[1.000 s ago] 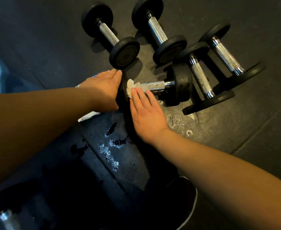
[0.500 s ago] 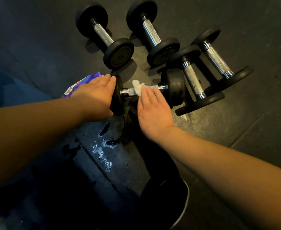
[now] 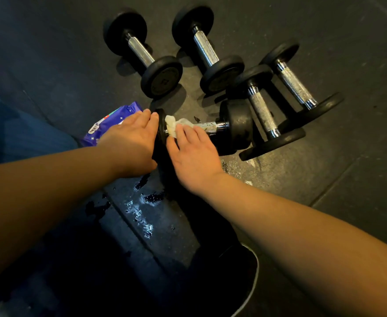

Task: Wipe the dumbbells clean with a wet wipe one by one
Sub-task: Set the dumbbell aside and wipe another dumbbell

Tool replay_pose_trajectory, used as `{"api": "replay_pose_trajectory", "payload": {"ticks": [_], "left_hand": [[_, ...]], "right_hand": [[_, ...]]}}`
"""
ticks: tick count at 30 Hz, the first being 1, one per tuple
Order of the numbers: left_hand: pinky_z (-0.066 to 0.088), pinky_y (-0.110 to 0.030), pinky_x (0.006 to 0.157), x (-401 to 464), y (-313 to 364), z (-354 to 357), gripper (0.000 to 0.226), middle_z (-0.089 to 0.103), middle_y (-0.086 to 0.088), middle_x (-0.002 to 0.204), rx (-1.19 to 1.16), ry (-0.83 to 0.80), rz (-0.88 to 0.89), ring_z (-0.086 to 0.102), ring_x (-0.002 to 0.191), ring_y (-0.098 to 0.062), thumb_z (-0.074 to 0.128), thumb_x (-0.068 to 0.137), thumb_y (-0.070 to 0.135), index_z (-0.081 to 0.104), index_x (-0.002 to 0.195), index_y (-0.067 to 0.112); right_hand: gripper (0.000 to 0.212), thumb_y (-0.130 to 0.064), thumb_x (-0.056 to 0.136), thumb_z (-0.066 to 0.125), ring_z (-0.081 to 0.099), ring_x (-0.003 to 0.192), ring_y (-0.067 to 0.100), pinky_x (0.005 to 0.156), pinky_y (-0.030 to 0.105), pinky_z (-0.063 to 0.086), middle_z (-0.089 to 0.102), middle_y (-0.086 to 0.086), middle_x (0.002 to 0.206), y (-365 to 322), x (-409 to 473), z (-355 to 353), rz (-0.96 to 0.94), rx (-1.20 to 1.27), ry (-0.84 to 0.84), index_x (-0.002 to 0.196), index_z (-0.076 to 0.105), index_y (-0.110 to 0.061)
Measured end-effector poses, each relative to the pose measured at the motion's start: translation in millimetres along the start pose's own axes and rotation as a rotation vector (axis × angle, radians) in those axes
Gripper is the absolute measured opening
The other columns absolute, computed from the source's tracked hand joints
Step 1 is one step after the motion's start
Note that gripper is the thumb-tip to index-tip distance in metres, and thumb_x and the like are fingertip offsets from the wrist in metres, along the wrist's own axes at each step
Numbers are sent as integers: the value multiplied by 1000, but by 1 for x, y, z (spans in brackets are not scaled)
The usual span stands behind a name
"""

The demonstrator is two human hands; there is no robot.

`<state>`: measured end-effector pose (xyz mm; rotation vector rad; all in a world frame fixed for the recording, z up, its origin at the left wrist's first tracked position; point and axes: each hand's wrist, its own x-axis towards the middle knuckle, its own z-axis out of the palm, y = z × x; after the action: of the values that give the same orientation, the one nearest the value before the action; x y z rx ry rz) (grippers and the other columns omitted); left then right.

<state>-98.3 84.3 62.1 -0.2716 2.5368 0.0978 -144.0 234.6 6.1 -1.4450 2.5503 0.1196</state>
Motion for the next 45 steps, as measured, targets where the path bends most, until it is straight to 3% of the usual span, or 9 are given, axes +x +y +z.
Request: {"api": "replay_pose_trajectory", "payload": {"ticks": [9, 15, 19, 22, 26, 28, 34, 40, 45], "left_hand": [[13, -37, 120, -12, 7, 7, 114, -4, -9, 165, 8, 16, 3, 1, 152, -24, 71, 80, 49, -6, 156, 12], [22, -44, 120, -28, 15, 22, 115, -1, -13, 165, 38, 69, -2, 3, 152, -28, 65, 77, 56, -3, 156, 10], [24, -45, 119, -47, 25, 33, 103, 7, -18, 163, 46, 109, 14, 9, 150, -32, 56, 81, 56, 6, 156, 7], [32, -47, 113, -61, 29, 38, 96, 22, -19, 159, 56, 145, 24, 21, 146, -34, 59, 80, 52, 22, 155, 6], [44, -47, 100, -70, 28, 41, 88, 45, -16, 144, 54, 176, 37, 42, 131, -33, 73, 71, 48, 45, 145, 8], [45, -46, 99, -75, 29, 42, 84, 46, -12, 140, 41, 163, 36, 42, 129, -31, 73, 72, 49, 47, 143, 11], [42, -43, 100, -80, 34, 39, 66, 47, -6, 140, -43, 198, 29, 43, 128, -27, 66, 81, 47, 51, 140, 22], [37, -47, 109, -56, 35, 28, 83, 29, -11, 157, -152, 266, -24, 32, 141, -30, 68, 80, 39, 33, 151, 16], [31, -44, 113, -50, 29, 38, 87, 27, -7, 160, -118, 209, 9, 24, 147, -23, 69, 83, 38, 25, 154, 15]], "right_hand": [[60, -16, 91, 16, 48, 121, 39, 122, 52, 15, 58, 20, 123, 37, -16, -18, 33, -221, -100, 133, 56, 0], [59, -17, 91, 20, 42, 126, 43, 120, 54, 18, 53, 27, 131, 24, -25, -19, 48, -170, -145, 135, 53, 3], [46, -21, 94, 34, 44, 127, 40, 115, 49, 27, 50, 25, 139, 6, -22, -12, -40, -40, -79, 131, 56, -4], [50, -20, 93, 27, 46, 127, 39, 117, 48, 25, 50, 24, 141, 3, -28, -10, -63, -36, -76, 131, 56, -5], [63, -15, 86, 16, 57, 112, 39, 118, 51, 28, 65, 24, 117, 8, -40, -8, -23, -152, -91, 119, 66, 1], [61, -12, 87, 15, 56, 109, 39, 119, 52, 25, 64, 22, 109, 15, -47, -8, 4, -191, -103, 117, 66, 3], [57, -13, 88, 20, 51, 115, 41, 120, 54, 20, 60, 25, 118, 20, -63, -15, 33, -194, -152, 125, 59, 6], [37, -20, 88, 36, 55, 103, 40, 96, 51, 37, 62, 26, 115, -2, -58, -6, 59, -38, -126, 112, 61, -7], [53, -23, 87, 33, 56, 100, 38, 89, 47, 39, 62, 18, 112, 9, -58, -2, 75, -54, -60, 136, 51, -9]]}}
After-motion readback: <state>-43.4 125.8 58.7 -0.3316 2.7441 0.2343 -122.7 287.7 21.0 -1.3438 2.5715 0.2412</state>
